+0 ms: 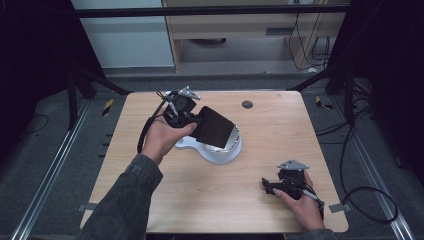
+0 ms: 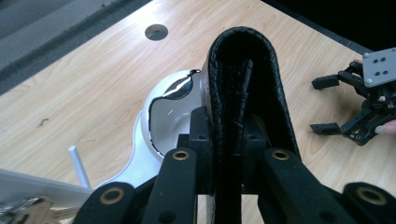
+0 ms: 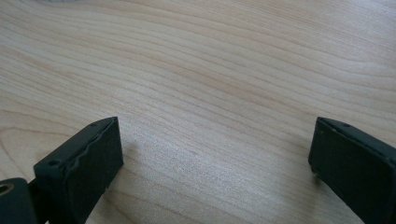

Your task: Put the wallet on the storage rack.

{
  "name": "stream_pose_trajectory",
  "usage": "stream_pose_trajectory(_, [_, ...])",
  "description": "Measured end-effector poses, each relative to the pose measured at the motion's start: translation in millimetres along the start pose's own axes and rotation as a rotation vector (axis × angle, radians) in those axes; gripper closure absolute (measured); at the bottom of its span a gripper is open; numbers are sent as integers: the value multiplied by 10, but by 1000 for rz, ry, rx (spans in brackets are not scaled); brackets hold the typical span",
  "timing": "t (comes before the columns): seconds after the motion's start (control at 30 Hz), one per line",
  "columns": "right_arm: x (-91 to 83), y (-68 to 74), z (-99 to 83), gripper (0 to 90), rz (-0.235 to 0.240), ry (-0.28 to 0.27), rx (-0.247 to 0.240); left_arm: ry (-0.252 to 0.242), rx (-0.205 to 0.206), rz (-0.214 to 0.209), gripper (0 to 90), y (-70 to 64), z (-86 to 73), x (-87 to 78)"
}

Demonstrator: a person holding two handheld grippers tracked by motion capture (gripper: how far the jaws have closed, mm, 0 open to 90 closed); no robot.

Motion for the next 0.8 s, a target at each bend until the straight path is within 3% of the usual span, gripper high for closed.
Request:
stream_pose_trajectory(0.5, [0, 1, 0, 29, 6, -1, -2, 84, 4, 5, 798, 46, 25, 367])
stream_pose_trajectory(0.67, [1, 1, -1, 28, 4, -2, -6, 82, -11, -5, 795, 63, 83, 447])
stream_pose_trajectory(0.8, [0, 2, -2, 28, 3, -2, -8, 77, -12, 17, 788, 103, 112, 477])
Point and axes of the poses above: each handheld gripper's, and its own axes: x roughly forward along the jaws, z roughly out of its top, y roughly to its left, the point moved 3 cm from there along x, roughly forward along the jaws, and after that the axes turned 15 degrees about -x, right-handed, at the moved point
